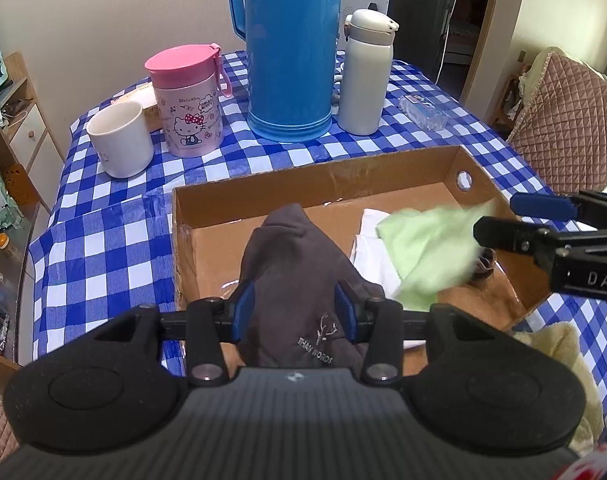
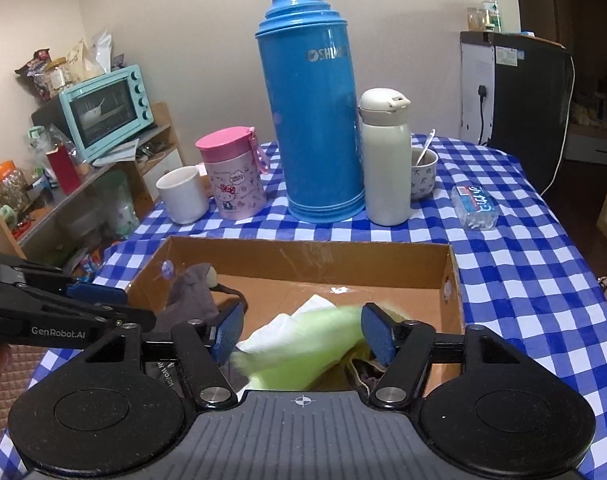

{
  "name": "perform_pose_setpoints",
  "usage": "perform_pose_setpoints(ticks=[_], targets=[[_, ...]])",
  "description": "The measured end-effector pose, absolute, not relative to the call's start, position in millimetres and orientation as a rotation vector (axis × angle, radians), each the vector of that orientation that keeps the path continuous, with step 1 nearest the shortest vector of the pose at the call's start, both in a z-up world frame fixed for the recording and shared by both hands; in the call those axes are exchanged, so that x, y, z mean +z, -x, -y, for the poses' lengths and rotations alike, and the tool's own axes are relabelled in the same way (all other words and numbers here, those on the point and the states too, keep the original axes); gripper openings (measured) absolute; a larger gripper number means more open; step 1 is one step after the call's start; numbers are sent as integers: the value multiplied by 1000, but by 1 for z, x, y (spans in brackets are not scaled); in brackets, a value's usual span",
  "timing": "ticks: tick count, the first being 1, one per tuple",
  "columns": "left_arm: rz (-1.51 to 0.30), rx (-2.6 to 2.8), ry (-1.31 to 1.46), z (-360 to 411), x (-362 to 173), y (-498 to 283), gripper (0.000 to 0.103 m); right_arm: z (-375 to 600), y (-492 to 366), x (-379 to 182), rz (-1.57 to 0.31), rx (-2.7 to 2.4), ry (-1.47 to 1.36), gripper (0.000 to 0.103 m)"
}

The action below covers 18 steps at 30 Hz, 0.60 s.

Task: Organize soft objects
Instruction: 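Lift both held items over the cardboard box and lower them inside, then open both tools to release the pouch and green cloth in the box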

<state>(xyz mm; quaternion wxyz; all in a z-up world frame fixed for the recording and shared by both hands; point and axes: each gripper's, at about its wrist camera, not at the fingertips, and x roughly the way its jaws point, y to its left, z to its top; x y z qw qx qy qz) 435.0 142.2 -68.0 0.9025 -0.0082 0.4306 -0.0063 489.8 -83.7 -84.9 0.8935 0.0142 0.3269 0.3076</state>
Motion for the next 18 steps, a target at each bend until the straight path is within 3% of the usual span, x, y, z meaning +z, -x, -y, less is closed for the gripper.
perform_pose_setpoints(ticks=[3,18], targets=[[-893,-14,10,-140,-68,-432,48,83,-489,-89,-710,641,-9,65],[-897,-8,24,-140,-59,-415,50,105,-475,-92,-775,598,-40,66]])
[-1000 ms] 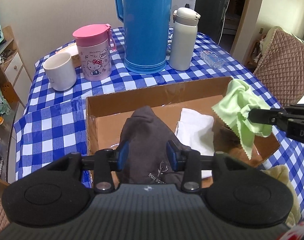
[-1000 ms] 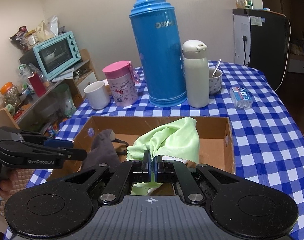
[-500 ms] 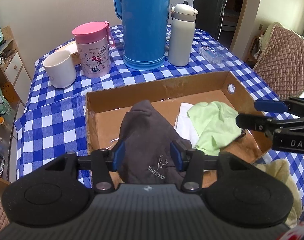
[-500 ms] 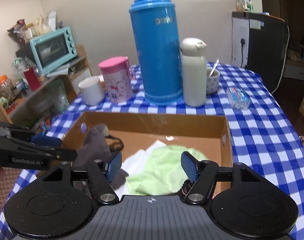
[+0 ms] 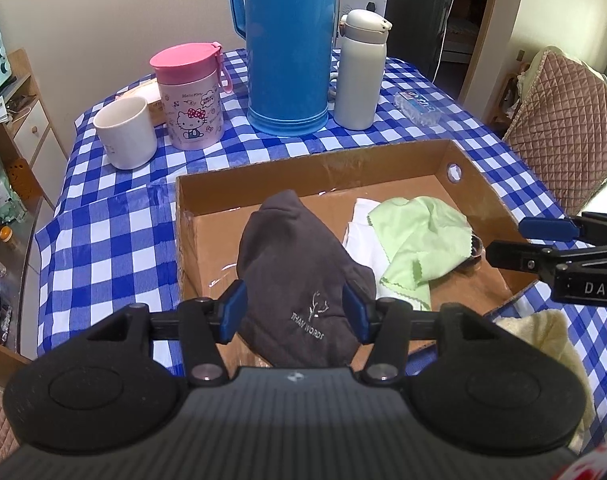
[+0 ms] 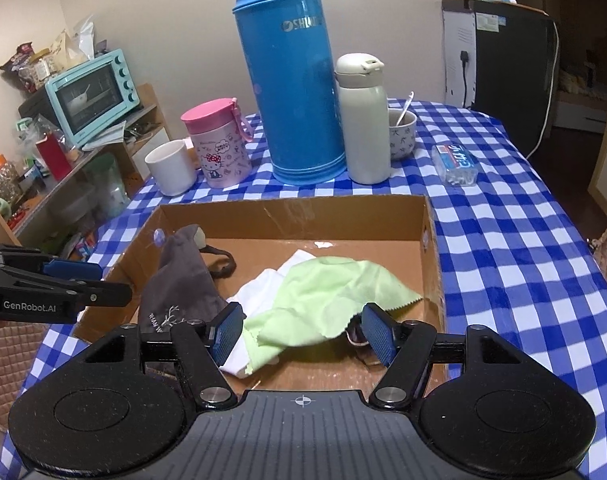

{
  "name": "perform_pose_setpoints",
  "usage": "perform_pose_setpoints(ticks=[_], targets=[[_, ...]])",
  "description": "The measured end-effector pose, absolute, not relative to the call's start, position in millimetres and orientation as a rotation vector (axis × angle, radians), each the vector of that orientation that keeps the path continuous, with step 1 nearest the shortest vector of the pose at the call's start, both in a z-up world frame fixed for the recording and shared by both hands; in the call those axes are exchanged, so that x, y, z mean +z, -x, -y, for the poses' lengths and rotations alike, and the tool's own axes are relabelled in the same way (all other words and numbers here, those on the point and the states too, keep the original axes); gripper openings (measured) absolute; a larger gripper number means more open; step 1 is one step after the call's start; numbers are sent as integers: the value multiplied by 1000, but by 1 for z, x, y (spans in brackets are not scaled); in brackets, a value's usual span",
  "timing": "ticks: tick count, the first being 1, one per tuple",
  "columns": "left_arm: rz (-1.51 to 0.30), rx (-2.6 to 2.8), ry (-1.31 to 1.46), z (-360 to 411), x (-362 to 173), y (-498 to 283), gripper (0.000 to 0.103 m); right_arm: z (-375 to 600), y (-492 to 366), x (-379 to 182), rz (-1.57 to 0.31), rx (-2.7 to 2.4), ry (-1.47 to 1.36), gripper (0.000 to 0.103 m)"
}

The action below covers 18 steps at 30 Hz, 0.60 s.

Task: Organize soft objects
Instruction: 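Open both tools to release the pouch and green cloth in the box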

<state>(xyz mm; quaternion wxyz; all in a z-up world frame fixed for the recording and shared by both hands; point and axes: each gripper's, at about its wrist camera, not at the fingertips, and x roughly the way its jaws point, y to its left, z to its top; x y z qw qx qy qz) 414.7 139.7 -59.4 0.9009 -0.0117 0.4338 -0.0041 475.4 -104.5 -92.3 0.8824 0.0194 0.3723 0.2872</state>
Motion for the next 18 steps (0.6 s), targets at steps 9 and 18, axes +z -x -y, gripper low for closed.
perform_pose_setpoints(ticks=[9,18], targets=[[-897,-3,45,-136,-47,-394,50,116,-459,-82,-772,591,-64,66],[-868,11,82,-138,-30,-362,50,129,-440,-65,-746,589,-86,66]])
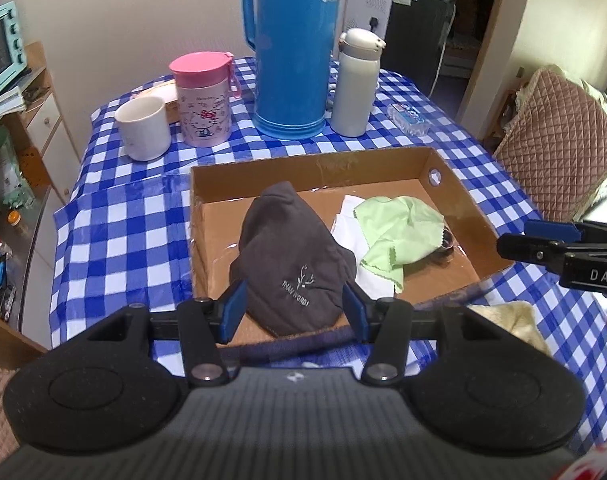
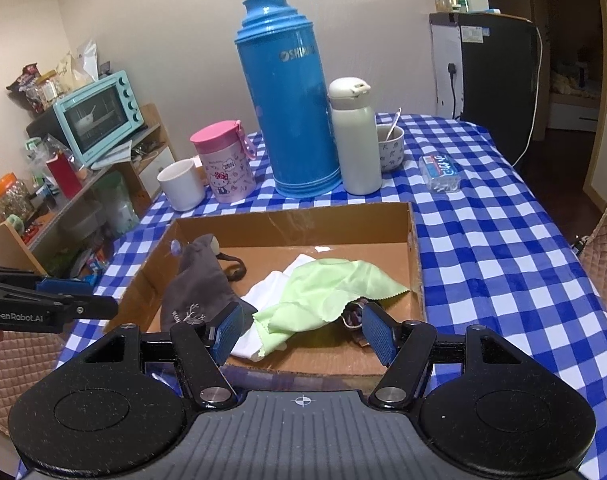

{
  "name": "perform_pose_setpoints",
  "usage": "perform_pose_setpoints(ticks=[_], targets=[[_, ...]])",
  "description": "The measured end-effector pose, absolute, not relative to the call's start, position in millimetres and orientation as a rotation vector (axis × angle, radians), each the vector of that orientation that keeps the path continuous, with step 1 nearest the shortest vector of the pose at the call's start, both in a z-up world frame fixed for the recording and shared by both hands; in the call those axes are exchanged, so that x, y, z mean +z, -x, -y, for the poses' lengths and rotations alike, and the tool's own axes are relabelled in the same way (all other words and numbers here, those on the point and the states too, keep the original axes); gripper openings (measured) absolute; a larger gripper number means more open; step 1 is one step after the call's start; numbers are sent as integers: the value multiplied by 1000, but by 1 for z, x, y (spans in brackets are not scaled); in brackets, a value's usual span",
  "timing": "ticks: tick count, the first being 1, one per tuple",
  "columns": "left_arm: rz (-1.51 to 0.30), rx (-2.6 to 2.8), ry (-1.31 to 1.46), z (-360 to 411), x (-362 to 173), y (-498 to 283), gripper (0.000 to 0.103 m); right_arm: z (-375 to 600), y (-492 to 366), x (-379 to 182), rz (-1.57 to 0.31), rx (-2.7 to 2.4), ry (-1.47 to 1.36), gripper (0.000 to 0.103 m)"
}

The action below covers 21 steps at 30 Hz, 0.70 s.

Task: Organize soft objects
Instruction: 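Open both tools to release the pouch and green cloth in the box, then move the left tool to the blue face mask while the right tool reaches the white mesh bag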

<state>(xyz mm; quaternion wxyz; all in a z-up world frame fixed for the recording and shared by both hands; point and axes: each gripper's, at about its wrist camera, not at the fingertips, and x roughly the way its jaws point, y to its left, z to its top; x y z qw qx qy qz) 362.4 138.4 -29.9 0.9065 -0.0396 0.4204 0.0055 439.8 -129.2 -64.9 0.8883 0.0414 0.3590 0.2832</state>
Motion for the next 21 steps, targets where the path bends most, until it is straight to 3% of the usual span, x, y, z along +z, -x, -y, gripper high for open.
perform_pose_setpoints(ticks=[10,21], targets=[[-871,98,152,-158,-20,-298,51,162,-403,-50,-731,569,-110,66],[-945,127,240,-154,-44,-240,53,176,-352,-59,-781,568,-100,66]])
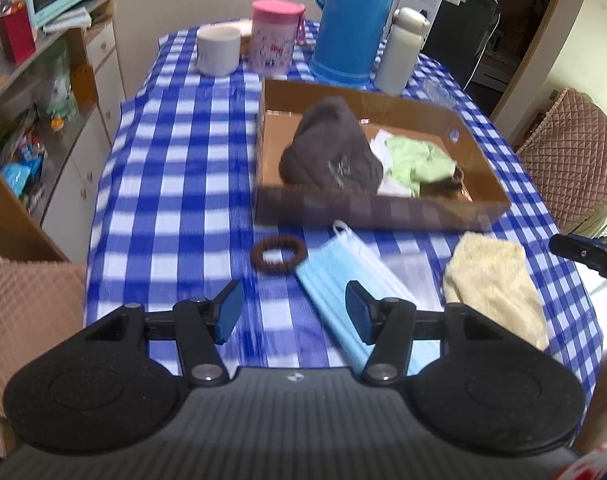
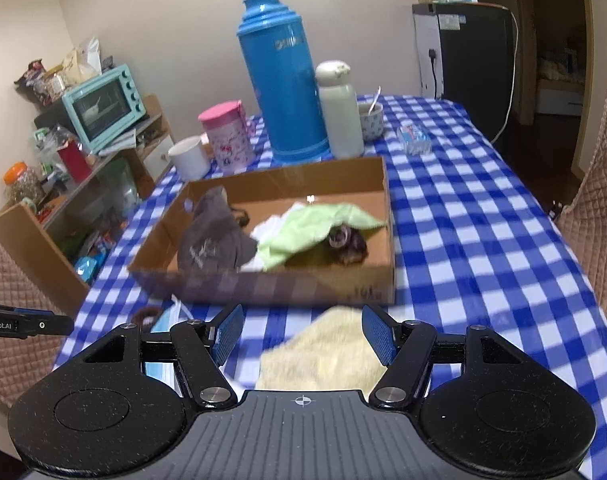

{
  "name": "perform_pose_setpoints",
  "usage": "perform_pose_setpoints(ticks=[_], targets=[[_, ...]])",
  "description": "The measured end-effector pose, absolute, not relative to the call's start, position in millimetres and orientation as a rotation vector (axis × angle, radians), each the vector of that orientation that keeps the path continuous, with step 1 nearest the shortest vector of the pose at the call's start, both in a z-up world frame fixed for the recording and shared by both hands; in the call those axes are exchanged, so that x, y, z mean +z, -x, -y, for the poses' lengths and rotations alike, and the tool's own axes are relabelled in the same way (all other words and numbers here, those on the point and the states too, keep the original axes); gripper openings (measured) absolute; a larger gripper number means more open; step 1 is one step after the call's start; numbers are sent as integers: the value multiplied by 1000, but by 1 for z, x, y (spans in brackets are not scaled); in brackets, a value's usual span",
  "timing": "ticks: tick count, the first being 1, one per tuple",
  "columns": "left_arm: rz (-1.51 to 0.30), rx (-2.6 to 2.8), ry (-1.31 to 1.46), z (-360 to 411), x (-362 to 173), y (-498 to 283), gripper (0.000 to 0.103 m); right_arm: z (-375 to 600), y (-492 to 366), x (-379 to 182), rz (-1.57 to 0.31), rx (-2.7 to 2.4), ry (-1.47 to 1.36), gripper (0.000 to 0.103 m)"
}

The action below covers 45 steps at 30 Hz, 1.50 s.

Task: Organize soft objects
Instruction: 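Move the left tool to the blue face mask while the right tool reaches the white mesh bag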

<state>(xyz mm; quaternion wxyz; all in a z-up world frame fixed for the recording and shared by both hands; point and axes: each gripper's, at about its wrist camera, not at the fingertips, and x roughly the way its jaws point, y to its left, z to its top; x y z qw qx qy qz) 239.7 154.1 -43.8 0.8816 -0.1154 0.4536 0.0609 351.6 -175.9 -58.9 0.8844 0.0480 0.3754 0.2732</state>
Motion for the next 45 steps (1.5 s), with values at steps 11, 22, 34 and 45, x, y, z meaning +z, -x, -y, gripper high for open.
perform_pose_setpoints(ticks=[11,22,34,45], targets=[[-1003,122,288,-147,-63,-215,53,175,-313,-80,-857,574,-58,66],[-1030,144,298,-156,-74,-205,53,104,-277,-79,-815,807,65,66],[-1065,37,348,-128,-88,-230,54,114,-294,-91,-879,685,26,66],[-1106,-1,380,-88,-94,-290,58,165,-308,-103,-927,526,-51,66]])
